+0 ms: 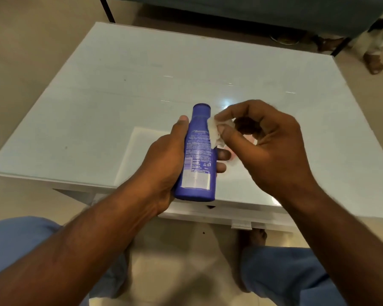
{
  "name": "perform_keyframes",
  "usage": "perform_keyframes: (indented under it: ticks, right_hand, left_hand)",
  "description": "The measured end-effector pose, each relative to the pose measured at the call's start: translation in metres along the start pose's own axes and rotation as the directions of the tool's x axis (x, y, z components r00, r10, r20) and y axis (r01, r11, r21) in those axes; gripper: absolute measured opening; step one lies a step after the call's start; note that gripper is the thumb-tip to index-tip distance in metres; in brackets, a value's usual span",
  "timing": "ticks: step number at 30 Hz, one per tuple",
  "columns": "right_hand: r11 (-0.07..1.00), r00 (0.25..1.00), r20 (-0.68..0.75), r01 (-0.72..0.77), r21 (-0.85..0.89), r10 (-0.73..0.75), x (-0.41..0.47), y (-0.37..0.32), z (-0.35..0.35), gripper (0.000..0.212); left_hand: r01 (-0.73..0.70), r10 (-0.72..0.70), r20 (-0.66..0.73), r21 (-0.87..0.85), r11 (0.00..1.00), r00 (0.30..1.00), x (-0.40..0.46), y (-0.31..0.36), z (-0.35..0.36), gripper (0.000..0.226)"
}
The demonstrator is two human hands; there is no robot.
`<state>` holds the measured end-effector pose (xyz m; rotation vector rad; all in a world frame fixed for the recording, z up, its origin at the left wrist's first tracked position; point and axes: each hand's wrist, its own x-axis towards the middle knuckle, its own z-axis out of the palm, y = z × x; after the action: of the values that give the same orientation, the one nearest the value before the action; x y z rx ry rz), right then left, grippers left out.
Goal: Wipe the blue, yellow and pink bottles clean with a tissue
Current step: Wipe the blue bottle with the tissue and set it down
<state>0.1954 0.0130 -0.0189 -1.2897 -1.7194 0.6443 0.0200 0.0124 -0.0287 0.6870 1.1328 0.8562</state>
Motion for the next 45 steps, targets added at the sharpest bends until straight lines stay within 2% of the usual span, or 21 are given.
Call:
perform_keyframes:
  ticks: [3,5,7,10,13,16,19,21,23,25,29,31,34,37,39,42,45]
  right_hand:
    - [0.991,0.979,0.167,0.101,0.089,-0.115,-0.008,-0.007,0.004,0.012]
    - [0.976,0.946,0.268,0.144,0.162,-0.184,-0.013,-0.012,0.01,0.02]
    - [0.976,0.939,0.297,0.124,0.182,-0.174,-0.014,-0.014,0.015,0.02]
    - [0.995,0.99,0.132,0.032,0.094,-0.045,-0.008,-0.01,0.015,0.015]
    - [0.994,0.993,-0.045,-0.11,0.012,0.11,0.001,-0.004,0.005,0.009]
    - [0.983,0.982,-0.068,-0.176,0.046,0.178,0.001,-0.001,-0.001,0.012]
    - [0.982,0.987,0.099,-0.139,0.127,0.127,-0.004,-0.003,0.0,0.006]
    - [0.979,0.965,0.253,-0.111,0.173,0.065,-0.009,-0.007,0.004,0.007]
    - [0.974,0.938,0.346,-0.101,0.201,0.026,-0.011,-0.011,0.01,0.01]
    - [0.978,0.951,0.306,-0.096,0.184,0.036,-0.01,-0.011,0.013,0.01]
    - [0.966,0.984,0.011,-0.179,0.185,0.18,0.001,-0.003,0.004,0.004]
    - [0.957,0.972,-0.057,-0.211,0.199,0.226,0.002,-0.002,0.001,0.005]
    - [0.96,0.983,-0.011,-0.174,0.22,0.181,-0.004,-0.005,0.006,0.005]
    - [0.948,0.981,0.174,-0.136,0.289,0.088,-0.009,-0.012,0.01,0.005]
    - [0.947,0.966,0.256,-0.118,0.297,0.04,-0.01,-0.016,0.01,0.004]
    - [0.964,0.987,0.149,-0.1,0.245,0.065,-0.007,-0.011,0.01,0.01]
    - [0.959,0.987,-0.009,-0.151,0.24,0.158,-0.001,-0.005,0.005,0.002]
  left_hand:
    - [-0.024,0.029,-0.193,0.027,0.999,0.981,0.003,0.002,-0.002,0.042]
    - [-0.024,0.037,-0.245,0.056,0.998,0.969,0.005,0.004,-0.004,0.045]
    - [-0.031,0.061,-0.243,0.127,0.991,0.968,0.006,0.002,-0.005,0.05]
    - [-0.014,0.045,-0.14,0.219,0.976,0.989,0.004,-0.001,-0.003,0.05]
    - [0.045,-0.056,0.049,0.201,0.979,0.997,0.003,-0.002,0.001,0.051]
    - [0.043,-0.058,0.064,0.221,0.974,0.996,0.005,-0.002,0.001,0.052]
    - [-0.029,0.043,-0.046,0.276,0.961,0.998,0.004,-0.002,0.0,0.052]
    - [-0.056,0.098,-0.141,0.281,0.958,0.985,0.006,-0.003,-0.002,0.057]
    - [-0.067,0.125,-0.195,0.278,0.958,0.973,0.008,-0.003,-0.005,0.062]
    - [-0.061,0.106,-0.177,0.241,0.969,0.978,0.008,-0.001,-0.007,0.061]
    - [-0.016,0.019,-0.009,0.268,0.963,1.0,0.003,-0.002,-0.004,0.049]
    - [-0.016,0.01,0.024,0.282,0.959,1.0,0.003,-0.004,-0.001,0.047]
    - [-0.045,0.057,-0.042,0.247,0.968,0.998,0.003,-0.002,0.001,0.048]
    - [-0.066,0.076,-0.117,0.085,0.994,0.99,0.004,0.001,-0.002,0.048]
    - [-0.076,0.088,-0.132,0.092,0.993,0.987,0.006,0.002,-0.006,0.049]
    - [-0.075,0.085,-0.067,0.15,0.986,0.994,0.003,0.0,-0.004,0.048]
    - [-0.067,0.065,0.022,0.13,0.989,0.998,-0.001,-0.002,0.001,0.052]
